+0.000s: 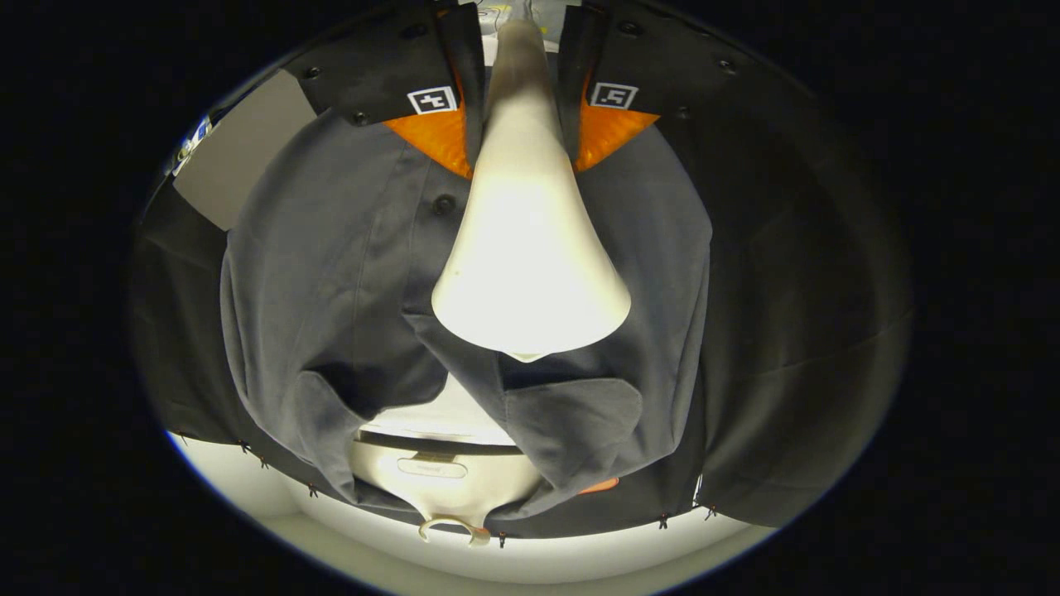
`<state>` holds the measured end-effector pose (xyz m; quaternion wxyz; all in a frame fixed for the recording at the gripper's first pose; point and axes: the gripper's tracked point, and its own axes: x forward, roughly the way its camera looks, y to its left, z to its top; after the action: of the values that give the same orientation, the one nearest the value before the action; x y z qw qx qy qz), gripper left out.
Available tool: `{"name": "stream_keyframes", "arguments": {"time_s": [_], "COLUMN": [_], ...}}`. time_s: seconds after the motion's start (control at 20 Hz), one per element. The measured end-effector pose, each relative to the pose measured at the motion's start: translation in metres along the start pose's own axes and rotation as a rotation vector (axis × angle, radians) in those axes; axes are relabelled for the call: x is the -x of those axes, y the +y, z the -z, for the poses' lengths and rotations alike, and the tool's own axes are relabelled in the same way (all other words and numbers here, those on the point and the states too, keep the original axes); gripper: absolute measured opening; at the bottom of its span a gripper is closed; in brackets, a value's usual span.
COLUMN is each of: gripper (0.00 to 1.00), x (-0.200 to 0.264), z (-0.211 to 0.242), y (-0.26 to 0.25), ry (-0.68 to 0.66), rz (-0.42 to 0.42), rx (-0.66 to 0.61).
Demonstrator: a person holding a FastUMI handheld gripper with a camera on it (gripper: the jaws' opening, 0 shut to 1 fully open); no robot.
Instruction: Iron the clothes twice with a garment steamer, once on the left side and once on the right side.
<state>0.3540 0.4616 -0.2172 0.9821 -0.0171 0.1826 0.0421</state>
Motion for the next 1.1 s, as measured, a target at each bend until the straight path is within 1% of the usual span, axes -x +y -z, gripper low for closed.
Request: {"name": "stream_keyframes", "arguments": {"time_s": [0.35, 0.55, 0.85, 0.9, 1.1], "gripper": [0.44, 0.44, 0.45, 0.45, 0.45], "x": [-0.007, -0.012, -0.040, -0.038, -0.052], "z": [0.050, 0.089, 0.135, 0.150, 0.190], "y": [0.008, 0.012, 0.001, 0.004, 0.004], "ry": [0.072, 0.130, 0.201, 0.215, 0.274], "rz": [-0.027, -0.033, -0.028, -0.028, -0.030], "rx": [-0.017, -0.015, -0.011, -0.006, -0.005]}}
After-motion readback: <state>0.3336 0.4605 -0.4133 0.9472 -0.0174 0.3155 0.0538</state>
